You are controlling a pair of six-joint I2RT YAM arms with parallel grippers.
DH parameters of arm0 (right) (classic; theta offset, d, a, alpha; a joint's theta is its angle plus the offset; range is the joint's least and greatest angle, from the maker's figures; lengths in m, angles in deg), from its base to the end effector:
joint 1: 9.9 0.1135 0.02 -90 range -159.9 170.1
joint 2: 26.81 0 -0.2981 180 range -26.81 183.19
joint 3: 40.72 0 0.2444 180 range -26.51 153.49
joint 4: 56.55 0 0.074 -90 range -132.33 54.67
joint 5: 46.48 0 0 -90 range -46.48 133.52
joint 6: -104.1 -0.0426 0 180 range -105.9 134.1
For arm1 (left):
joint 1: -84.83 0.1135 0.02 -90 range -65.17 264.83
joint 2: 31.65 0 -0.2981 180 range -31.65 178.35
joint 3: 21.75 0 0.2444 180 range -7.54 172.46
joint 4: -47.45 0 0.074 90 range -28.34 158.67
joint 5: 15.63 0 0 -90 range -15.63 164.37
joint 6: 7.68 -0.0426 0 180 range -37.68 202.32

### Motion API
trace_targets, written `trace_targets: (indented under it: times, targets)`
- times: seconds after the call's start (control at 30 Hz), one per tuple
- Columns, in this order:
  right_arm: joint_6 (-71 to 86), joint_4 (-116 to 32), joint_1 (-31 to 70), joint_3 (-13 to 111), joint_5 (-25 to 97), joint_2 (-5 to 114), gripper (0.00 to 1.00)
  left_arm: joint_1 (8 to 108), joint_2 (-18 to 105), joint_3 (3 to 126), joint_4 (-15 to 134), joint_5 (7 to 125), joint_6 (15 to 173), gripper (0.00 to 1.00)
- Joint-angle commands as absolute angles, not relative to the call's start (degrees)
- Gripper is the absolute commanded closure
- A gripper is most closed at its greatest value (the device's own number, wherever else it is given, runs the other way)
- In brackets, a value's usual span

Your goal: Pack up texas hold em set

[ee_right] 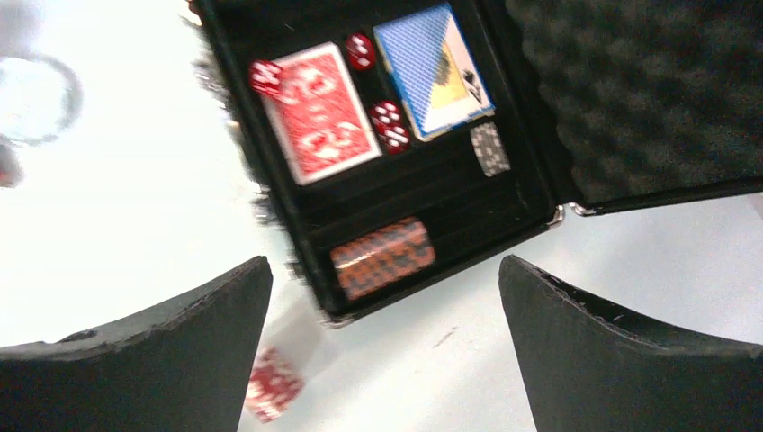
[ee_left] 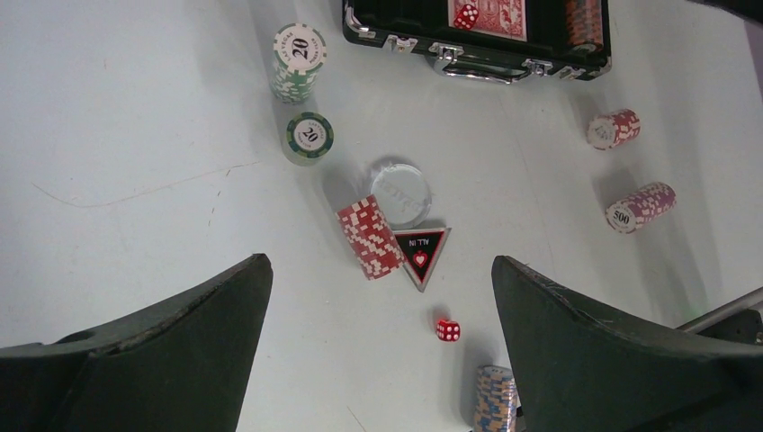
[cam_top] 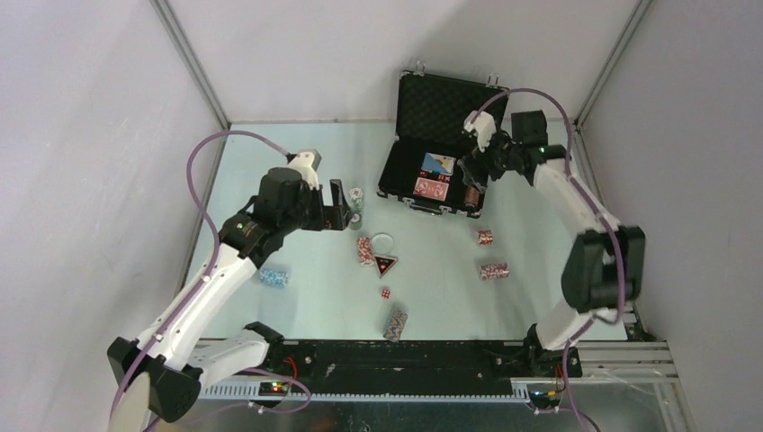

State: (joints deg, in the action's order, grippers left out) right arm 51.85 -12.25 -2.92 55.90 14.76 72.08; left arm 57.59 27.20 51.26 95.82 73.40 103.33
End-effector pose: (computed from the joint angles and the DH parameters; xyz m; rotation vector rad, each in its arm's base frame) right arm 0.3815 0.0674 0.3175 -1.0778 2.0106 0.3212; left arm 0.1768 -0.0918 0.3629 0.1301 2.2074 -0.4955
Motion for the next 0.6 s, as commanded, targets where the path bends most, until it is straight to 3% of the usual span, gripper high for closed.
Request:
trace_targets:
  times: [0.0,0.17,0.4,0.57]
  targets:
    - [35.6,-22.9,1.0,46.0,16.2,57.8,0.0,57.4,27.7,50.8,92.1,72.9,104.2,0.0]
    - [11.1,-20.6,3.0,38.4,35.2,49.2,0.0,57.4,28.2,50.5,90.6,73.8,104.2,0.0]
    - [-16.8,10.3,-5.9,39.4,37.2,45.0,0.0,57.3,29.8,50.7,90.3,72.4,104.6,0.0]
    - [-30.3,13.6,-9.3,31.7,37.5,35.5,0.0,57.3,29.8,50.1,90.6,71.6,105.2,0.0]
